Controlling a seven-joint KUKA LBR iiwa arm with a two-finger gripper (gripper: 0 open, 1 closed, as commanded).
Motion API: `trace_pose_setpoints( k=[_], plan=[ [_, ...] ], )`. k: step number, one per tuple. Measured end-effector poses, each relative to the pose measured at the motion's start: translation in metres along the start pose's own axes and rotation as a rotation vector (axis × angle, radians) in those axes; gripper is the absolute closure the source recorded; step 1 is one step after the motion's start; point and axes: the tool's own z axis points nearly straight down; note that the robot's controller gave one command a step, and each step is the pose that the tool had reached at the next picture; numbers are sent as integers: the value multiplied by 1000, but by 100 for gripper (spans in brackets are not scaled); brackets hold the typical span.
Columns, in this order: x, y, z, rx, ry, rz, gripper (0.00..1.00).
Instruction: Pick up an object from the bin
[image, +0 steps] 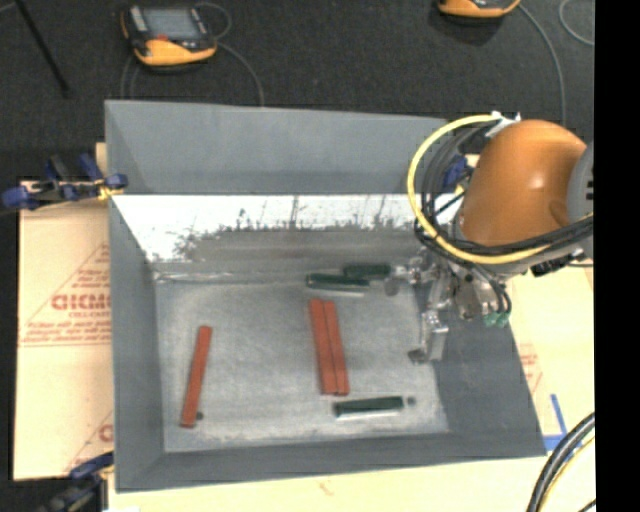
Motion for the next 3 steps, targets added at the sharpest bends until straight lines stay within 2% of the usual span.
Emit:
trace_pose_setpoints(
  k=[1, 2, 3],
  plan=[
    [37, 12, 56, -3, 7, -153, 0],
    [43, -4, 104, -3, 6, 57, 0],
    [64, -3, 148, -2, 8, -152, 100]
  ],
)
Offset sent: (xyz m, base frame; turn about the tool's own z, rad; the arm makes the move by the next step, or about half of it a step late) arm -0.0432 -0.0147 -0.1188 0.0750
